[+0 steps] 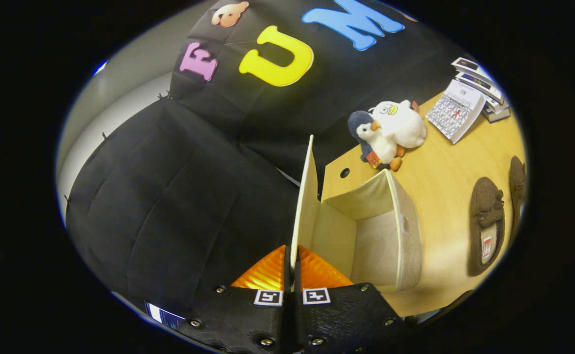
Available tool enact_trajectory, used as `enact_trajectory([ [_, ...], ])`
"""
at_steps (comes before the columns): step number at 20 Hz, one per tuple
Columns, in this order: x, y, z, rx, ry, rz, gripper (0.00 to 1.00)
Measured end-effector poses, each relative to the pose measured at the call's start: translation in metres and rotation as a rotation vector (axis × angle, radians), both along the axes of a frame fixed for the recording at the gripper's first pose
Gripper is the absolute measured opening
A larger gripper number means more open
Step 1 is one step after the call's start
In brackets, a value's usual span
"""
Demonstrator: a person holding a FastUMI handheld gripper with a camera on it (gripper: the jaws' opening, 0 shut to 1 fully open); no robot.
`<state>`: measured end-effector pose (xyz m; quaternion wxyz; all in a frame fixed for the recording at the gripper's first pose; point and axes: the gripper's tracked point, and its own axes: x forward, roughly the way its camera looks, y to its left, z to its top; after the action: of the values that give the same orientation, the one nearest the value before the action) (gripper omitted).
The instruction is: Open the storage box then place both shoes into the box .Put the left shoe in first, then the right shoe, with the right side of both shoes facing outward in a uniform manner.
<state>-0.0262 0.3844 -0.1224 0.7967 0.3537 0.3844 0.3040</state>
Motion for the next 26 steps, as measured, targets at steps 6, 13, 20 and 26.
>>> enact_trajectory([
  [6,-0.007,0.047,0.022,-0.052,-0.062,0.046,0.01],
  [13,-0.014,0.099,0.031,-0.062,-0.076,0.091,0.01],
  [20,-0.025,0.143,0.037,-0.13,-0.164,0.201,0.1],
  [26,-0.036,0.168,0.045,-0.13,-0.248,0.296,0.58],
])
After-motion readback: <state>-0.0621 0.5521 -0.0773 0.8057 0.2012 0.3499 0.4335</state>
